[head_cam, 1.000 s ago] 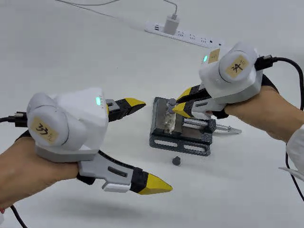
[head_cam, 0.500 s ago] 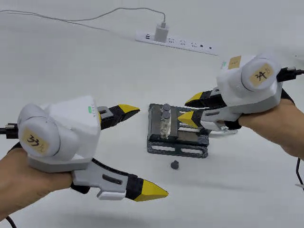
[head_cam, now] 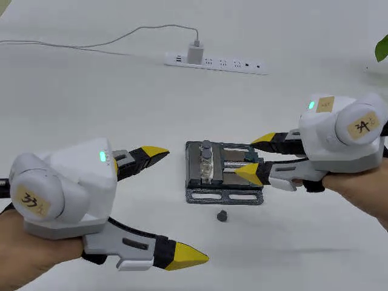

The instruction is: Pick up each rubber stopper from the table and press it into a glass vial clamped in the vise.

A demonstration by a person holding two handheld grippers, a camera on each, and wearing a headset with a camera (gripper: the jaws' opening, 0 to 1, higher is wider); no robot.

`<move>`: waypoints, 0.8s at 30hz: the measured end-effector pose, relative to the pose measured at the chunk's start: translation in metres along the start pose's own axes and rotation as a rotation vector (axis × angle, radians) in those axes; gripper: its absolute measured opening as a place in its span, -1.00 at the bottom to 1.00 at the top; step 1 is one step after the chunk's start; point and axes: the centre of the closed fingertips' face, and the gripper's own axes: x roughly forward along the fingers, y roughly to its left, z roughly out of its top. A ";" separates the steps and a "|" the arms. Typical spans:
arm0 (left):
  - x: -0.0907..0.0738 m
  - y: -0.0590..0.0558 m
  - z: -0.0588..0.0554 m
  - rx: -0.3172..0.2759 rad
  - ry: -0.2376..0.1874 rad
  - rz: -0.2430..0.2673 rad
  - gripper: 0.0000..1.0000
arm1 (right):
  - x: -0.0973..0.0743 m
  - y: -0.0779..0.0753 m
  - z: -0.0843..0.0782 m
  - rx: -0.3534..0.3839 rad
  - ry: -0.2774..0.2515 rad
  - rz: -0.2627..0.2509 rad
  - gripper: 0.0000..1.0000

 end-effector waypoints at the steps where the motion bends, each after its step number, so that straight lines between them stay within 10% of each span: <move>1: 0.000 0.000 0.000 0.000 0.001 0.000 0.98 | -0.002 0.002 -0.002 0.009 0.000 -0.004 -0.33; 24: 0.003 -0.007 -0.006 0.004 0.027 -0.017 0.98 | 0.009 0.042 -0.057 0.190 -0.007 -0.038 -0.35</move>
